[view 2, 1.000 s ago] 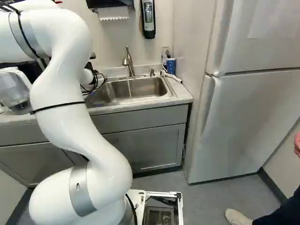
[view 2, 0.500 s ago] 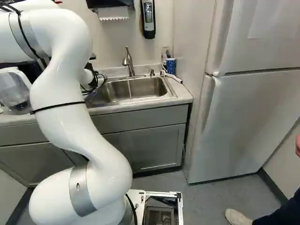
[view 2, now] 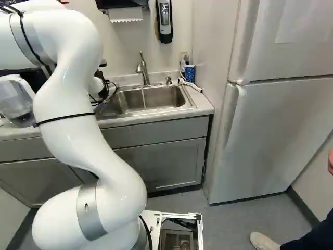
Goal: Rinse the cup and place it in the tray
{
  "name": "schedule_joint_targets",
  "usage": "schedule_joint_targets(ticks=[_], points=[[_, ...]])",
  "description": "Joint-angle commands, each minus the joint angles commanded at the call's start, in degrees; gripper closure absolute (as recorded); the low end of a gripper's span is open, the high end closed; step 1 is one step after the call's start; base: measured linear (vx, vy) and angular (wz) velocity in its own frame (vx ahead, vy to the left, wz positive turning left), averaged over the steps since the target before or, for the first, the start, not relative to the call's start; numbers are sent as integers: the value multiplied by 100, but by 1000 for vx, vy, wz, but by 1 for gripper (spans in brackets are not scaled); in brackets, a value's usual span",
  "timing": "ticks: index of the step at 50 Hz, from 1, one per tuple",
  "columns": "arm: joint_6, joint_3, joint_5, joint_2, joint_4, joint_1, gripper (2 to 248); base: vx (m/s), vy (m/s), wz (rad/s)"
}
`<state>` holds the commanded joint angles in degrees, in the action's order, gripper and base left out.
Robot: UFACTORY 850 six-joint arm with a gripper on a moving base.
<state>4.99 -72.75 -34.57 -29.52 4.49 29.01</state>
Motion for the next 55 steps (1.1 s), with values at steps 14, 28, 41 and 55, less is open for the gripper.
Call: schedule_joint_targets(ticks=[14, 28, 41, 55], points=[[0, 0, 0, 0, 0, 0, 39, 0, 0, 0], [0, -8, 0, 32, 0, 0, 3, 0, 0, 0], [0, -39, 0, 129, 0, 0, 3, 0, 0, 0], [0, -83, 41, 234, 0, 0, 3, 0, 0, 0]])
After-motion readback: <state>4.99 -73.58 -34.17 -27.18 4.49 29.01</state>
